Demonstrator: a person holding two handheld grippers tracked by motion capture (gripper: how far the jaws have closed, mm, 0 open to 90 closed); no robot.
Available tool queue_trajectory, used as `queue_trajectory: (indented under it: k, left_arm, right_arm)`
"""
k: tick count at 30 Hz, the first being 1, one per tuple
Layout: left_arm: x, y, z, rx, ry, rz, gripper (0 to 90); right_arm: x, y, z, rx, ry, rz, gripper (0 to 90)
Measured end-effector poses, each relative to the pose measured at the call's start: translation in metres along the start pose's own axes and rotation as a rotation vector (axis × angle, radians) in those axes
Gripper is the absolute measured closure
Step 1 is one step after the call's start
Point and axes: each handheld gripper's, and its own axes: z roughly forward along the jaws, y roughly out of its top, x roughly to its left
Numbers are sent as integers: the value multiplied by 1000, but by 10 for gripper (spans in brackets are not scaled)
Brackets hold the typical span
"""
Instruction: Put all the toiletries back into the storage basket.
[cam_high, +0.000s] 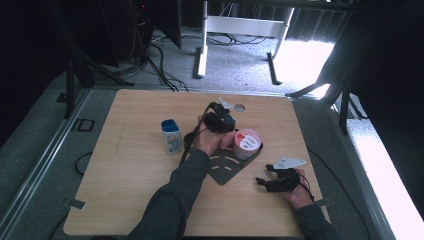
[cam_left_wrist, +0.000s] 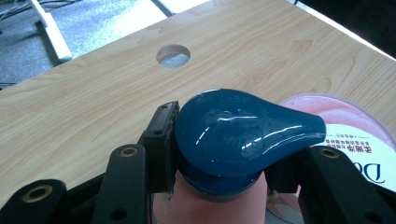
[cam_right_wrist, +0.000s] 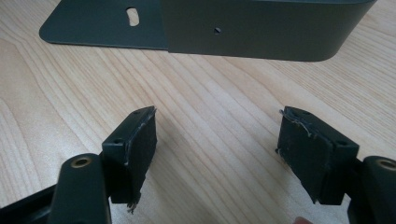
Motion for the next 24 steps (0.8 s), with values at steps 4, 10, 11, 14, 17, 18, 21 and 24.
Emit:
queue_trajectory:
  k: [4,10,11,14,17,18,21,24]
  left_arm:
    - [0,0,0,2,-1,9,528]
    - [-1,-2,-1,2,-2,14,523]
    - [-1,-2,-1,1,-1,16,522]
    - [-1,-2,0,8,-3,17,510]
    - [0,-3,0,18,-12,14,478]
    - [0,-3,0,18,-12,14,469]
    - [-3,-5,-1,7,-3,27,427]
    - [-4,-6,-1,13,-10,33,407]
  right_arm:
    - [0,0,0,0,0,0,279]
    - [0,0,0,1,-2,-2,279]
    - [0,0,0,2,-2,-3,279]
    - [0,0,0,1,-2,-2,279]
    - [0,0,0,1,-2,-3,279]
    - [0,0,0,1,-2,-3,279]
    - [0,0,0,1,-2,-3,279]
    - [0,0,0,2,-2,-3,279]
